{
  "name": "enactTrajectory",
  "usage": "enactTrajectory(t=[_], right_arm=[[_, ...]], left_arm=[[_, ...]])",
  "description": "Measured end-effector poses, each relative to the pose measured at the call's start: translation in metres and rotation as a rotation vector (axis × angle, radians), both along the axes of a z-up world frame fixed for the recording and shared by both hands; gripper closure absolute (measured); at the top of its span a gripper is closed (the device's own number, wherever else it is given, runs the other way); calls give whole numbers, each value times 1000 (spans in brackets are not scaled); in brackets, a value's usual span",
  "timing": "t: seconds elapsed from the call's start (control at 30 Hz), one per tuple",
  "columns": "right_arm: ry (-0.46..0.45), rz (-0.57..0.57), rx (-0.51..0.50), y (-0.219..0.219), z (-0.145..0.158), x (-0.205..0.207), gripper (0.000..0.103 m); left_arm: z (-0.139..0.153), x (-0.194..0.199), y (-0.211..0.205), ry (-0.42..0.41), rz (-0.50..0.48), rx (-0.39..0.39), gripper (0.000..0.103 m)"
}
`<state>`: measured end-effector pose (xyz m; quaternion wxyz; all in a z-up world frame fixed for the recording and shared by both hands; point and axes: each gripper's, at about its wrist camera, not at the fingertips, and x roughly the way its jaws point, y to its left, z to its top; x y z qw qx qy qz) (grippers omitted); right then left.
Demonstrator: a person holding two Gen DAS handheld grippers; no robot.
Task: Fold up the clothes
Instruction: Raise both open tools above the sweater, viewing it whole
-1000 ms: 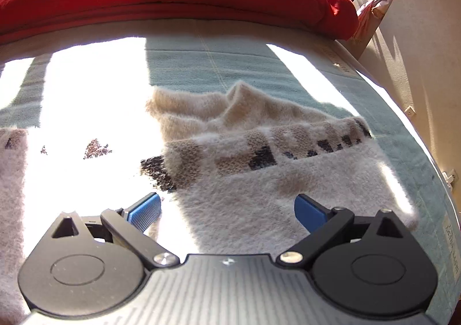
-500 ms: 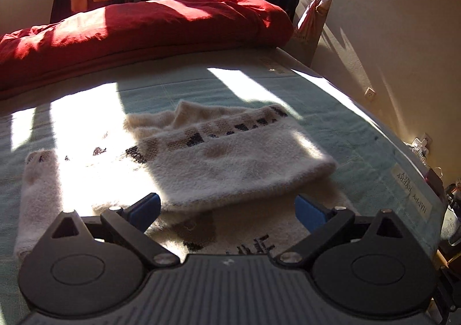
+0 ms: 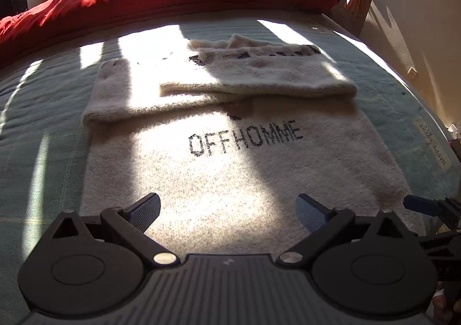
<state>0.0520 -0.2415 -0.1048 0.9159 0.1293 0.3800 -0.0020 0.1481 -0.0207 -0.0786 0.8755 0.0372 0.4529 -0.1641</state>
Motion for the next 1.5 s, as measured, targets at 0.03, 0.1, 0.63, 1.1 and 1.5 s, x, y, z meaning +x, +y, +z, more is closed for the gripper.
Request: enactTrajectory(t=[0.03,0.1,0.63,1.1,1.5], right_arm=[[8,-8,8,-1,-2,-1,0],[29,-22,17,-2,-5,-2,0],[85,-24,44,-7,-30,4,0],[90,-23,53,-11,-32,6,0],[73,-31,39,-1,-2,-10,0]], left_arm=[[-7,-3,2,15,8,-4,4],[-20,-10,6,45,24,-13,4],[-48,-15,1,101,83,21,1],[-52,-23,-2,69,61,61,1],[-50,-36,3,52,44,37,1]])
